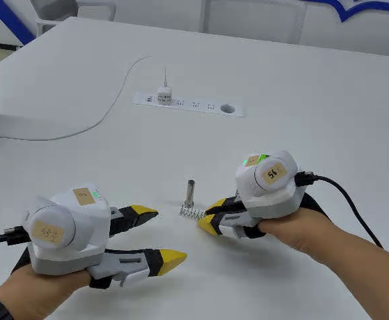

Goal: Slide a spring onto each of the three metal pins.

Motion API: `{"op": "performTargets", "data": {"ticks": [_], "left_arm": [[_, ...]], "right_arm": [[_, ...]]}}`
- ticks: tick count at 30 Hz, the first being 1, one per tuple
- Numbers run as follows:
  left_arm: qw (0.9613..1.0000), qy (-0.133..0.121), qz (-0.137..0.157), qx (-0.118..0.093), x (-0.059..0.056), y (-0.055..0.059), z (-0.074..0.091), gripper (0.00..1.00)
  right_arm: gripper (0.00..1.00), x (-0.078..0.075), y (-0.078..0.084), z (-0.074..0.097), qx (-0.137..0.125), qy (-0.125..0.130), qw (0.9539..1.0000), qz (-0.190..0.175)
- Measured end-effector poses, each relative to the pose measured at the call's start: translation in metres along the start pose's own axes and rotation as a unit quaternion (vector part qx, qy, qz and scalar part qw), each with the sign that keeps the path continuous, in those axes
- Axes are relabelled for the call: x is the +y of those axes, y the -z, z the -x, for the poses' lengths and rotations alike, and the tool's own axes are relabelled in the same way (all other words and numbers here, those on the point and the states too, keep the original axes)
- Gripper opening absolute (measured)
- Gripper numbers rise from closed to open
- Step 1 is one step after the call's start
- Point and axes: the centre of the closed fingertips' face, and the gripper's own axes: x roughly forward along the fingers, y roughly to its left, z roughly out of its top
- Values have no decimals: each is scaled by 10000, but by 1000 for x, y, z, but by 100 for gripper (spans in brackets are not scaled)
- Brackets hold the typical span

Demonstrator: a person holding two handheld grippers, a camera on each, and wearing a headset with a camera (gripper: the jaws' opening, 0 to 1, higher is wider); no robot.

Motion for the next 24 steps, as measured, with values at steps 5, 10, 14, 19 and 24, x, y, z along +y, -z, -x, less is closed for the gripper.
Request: {"op": "performTargets", "data": {"ticks": [5, 10, 14, 19, 24], "left_arm": [[10000, -8, -6, 10, 1, 0, 1, 53], [10000, 18, -29, 28, -1, 1, 0, 53], [10000, 44, -60, 23, -2, -1, -2, 53], [9999, 78, -113, 32, -4, -3, -3, 53], [9998, 118, -147, 32, -7, -4, -5, 52]], "right_arm": [[12, 1, 1, 0, 33, 26, 10000, 66], [12, 4, 4, 4, 80, -20, 9999, 95], [12, 11, 4, 11, 97, -88, 9997, 198], [12, 17, 0, 23, 88, -193, 9990, 382], [12, 24, -2, 35, 99, -332, 9977, 582]]}}
